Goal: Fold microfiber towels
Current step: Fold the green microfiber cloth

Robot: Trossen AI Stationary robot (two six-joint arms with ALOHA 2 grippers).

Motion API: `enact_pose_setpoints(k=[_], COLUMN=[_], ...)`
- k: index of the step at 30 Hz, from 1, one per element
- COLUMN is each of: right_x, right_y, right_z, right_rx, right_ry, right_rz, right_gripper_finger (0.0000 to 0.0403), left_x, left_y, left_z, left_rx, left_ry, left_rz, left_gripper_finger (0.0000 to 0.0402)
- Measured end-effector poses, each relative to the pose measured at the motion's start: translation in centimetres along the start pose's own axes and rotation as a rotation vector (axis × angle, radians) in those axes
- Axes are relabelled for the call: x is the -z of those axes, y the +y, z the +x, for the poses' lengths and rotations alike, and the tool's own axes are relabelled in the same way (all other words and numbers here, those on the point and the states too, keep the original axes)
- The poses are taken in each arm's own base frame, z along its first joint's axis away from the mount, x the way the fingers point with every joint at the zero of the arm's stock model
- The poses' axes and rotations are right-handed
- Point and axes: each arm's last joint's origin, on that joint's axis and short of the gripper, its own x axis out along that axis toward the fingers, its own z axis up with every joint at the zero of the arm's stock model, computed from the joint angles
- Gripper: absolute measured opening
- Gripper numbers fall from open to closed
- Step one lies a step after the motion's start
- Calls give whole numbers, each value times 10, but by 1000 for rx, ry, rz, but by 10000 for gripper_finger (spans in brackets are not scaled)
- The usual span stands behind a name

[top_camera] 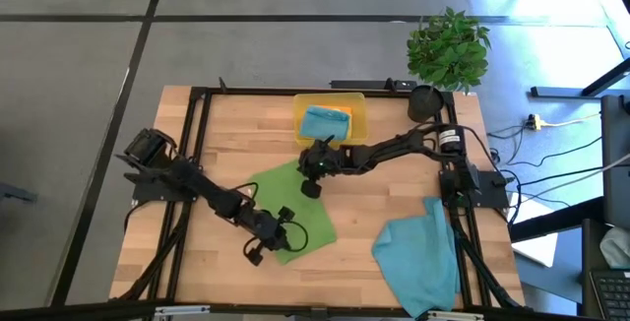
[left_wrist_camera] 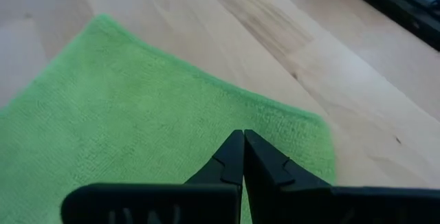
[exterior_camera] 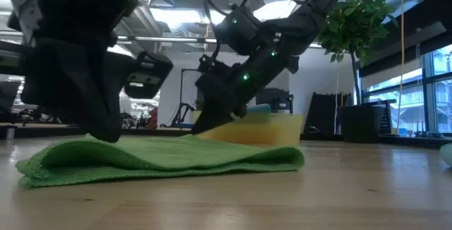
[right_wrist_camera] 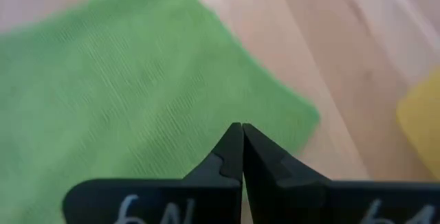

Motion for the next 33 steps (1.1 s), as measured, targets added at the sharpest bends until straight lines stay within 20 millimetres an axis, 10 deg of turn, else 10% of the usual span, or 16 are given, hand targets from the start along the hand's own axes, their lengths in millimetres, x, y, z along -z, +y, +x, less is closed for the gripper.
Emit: enact_pose_setpoints(k=[13, 33], right_x=[1, 2], right_y=[-22, -1], right_z=[4, 3], right_rx=[69, 6], right_ry=[6, 4], right_rz=[39, -82], right_gripper_finger=[6, 6], left_x=[3, 4], left_y=[5, 6], left_z=[2, 1], left_rx=[62, 79], left_ry=[9, 18], left_rz=[-58, -73], left_gripper_finger=[2, 1])
